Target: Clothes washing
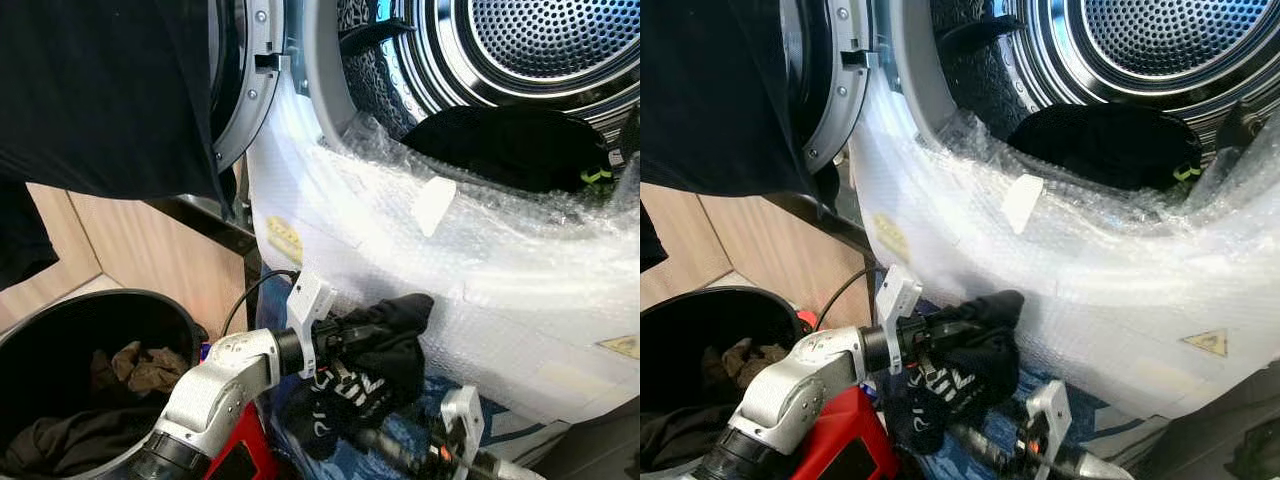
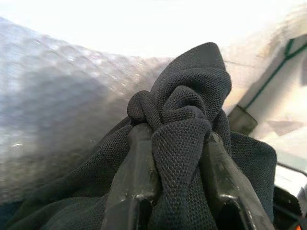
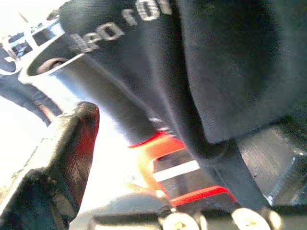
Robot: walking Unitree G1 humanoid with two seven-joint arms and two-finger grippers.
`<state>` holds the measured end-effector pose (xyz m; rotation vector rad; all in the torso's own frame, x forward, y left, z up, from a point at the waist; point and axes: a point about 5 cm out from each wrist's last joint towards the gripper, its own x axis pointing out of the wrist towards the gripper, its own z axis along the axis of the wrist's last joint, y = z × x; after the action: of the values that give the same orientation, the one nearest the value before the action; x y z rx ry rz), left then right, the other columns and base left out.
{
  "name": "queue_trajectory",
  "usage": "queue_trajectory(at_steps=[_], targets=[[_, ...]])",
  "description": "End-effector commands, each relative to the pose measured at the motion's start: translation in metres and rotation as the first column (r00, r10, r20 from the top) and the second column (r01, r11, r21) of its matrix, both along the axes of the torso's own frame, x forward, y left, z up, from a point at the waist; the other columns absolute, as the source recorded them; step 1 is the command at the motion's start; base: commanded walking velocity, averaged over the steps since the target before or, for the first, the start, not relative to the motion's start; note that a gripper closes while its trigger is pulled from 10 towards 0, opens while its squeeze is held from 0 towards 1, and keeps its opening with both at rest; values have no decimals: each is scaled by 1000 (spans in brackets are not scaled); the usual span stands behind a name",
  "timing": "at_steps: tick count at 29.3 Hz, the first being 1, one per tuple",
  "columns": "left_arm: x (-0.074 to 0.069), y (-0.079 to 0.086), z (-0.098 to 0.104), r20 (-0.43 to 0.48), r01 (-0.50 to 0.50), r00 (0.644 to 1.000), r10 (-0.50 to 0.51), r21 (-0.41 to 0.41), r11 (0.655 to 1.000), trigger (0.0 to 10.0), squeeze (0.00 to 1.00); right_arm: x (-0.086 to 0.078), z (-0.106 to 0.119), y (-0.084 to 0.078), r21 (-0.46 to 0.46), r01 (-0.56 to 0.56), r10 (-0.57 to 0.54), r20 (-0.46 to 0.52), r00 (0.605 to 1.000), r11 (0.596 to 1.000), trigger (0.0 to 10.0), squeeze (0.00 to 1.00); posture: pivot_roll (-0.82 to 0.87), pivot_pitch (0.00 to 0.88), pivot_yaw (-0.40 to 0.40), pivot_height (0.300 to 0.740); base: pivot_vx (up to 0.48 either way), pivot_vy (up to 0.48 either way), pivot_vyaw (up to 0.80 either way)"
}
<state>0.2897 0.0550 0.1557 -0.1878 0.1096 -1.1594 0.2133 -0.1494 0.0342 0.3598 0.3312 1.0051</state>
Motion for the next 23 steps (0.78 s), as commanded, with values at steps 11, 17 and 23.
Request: queue_trajectory(at_steps=[11,17,23], targets=[[0,-6,11,46,39,998,-38,-9,999,10000,0,-14,-14,5,-226,-110,111,-8,994,968,10000,0,25,0,-81,740,0,0,0],[1,-11,11,41,36,999,-35,-16,999,10000,0,3,-14,13,-259,74,-67,37,997,963,10000,0,26,1,-76,740,0,0,0],[-1,-21,12,39,53,998,-51,-34,998,10000,0,3,-1,24,-103,150,-148,21,989,983,10000,0,18,6,-63,740,0,0,0]])
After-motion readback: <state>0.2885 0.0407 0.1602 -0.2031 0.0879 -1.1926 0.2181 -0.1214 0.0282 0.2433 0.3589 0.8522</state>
